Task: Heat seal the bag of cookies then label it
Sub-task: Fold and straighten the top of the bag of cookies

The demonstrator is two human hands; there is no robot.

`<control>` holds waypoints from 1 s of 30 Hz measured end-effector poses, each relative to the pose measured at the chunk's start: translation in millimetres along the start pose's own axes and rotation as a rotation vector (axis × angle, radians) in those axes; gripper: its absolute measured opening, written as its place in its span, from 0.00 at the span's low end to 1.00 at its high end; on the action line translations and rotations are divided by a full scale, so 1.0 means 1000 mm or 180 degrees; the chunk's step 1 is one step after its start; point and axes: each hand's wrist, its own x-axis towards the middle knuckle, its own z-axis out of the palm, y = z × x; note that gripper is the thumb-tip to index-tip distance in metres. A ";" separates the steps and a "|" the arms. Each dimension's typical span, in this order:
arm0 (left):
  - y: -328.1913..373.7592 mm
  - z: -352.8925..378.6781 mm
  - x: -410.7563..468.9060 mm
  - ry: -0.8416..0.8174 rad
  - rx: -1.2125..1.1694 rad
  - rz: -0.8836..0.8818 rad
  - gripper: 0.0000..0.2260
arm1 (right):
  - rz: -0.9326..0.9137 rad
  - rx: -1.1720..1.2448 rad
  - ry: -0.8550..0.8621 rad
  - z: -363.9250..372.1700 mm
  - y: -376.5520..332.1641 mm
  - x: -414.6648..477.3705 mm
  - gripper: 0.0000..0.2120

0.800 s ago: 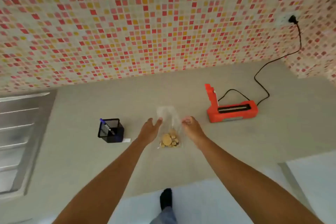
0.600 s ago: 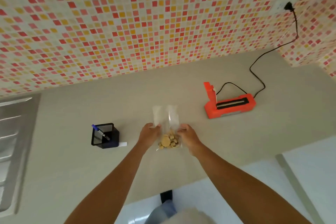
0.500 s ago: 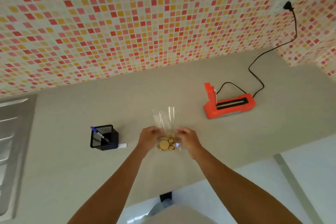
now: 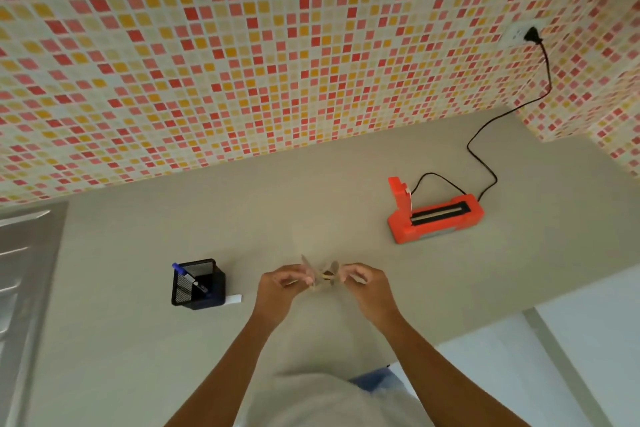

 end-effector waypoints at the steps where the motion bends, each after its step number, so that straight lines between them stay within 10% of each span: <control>1: 0.000 0.001 0.001 0.0011 0.0005 0.0021 0.03 | -0.0026 -0.0019 0.0032 0.000 -0.003 0.000 0.12; 10: 0.013 0.006 -0.004 -0.0483 0.0545 0.0058 0.06 | -0.0193 -0.0196 0.0026 -0.003 -0.008 0.007 0.12; 20: 0.019 0.018 -0.002 0.0289 0.0035 -0.0108 0.14 | -0.0186 -0.0154 -0.0070 -0.011 -0.008 0.004 0.08; 30: -0.005 0.011 -0.004 -0.0420 0.0130 -0.0268 0.17 | -0.0256 -0.0115 0.0097 -0.014 -0.006 -0.007 0.13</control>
